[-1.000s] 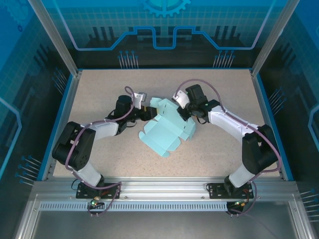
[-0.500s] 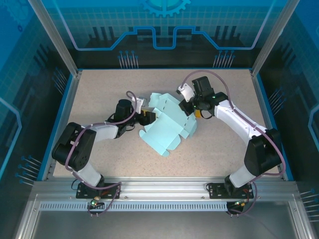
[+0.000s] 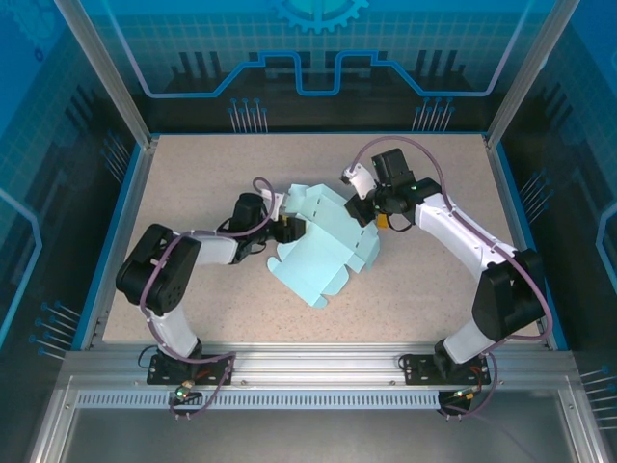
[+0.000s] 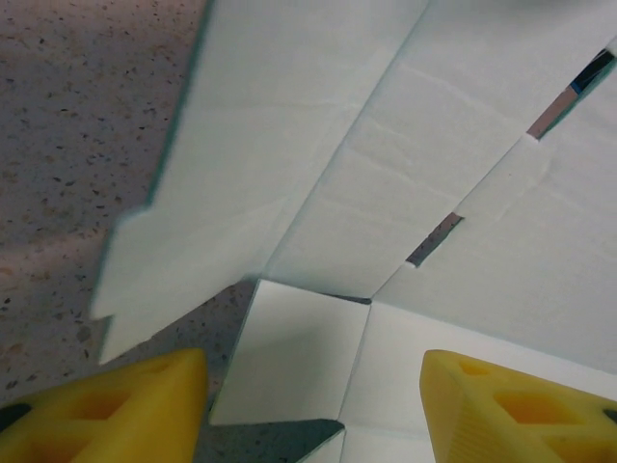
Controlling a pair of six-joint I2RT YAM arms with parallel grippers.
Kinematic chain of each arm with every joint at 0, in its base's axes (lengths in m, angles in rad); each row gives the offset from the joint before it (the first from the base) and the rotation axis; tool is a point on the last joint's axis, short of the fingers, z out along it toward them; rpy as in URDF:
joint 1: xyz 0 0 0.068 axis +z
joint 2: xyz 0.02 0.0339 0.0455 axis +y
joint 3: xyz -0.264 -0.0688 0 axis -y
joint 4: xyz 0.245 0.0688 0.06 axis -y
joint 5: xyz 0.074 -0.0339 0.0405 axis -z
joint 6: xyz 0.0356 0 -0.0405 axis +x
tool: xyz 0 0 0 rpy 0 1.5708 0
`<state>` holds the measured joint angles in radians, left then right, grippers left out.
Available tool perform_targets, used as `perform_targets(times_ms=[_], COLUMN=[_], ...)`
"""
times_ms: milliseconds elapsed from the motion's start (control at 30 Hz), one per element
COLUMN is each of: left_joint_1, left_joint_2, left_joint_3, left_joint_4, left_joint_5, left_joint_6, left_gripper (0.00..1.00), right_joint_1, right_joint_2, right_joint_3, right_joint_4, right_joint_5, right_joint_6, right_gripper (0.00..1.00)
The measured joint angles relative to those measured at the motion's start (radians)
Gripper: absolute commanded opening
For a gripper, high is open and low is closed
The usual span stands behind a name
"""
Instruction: Fold the paper box
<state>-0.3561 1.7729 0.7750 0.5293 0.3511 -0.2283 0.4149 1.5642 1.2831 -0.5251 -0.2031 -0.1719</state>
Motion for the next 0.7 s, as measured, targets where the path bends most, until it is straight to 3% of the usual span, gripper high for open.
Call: perform_targets(times_ms=[700], left_joint_1=[-0.037], left_joint_2=[-0.024], left_joint_3=[-0.027], left_joint_4=[0.043], left_joint_5=[0.028], left_joint_6=[-0.008], left_gripper=[0.60], right_joint_1=[-0.004], right_joint_2=[0.020], right_joint_3=[0.000], right_joint_4=[0.002], right_joint_5=[0.004], right_joint_6=[0.047], right_gripper=[0.00])
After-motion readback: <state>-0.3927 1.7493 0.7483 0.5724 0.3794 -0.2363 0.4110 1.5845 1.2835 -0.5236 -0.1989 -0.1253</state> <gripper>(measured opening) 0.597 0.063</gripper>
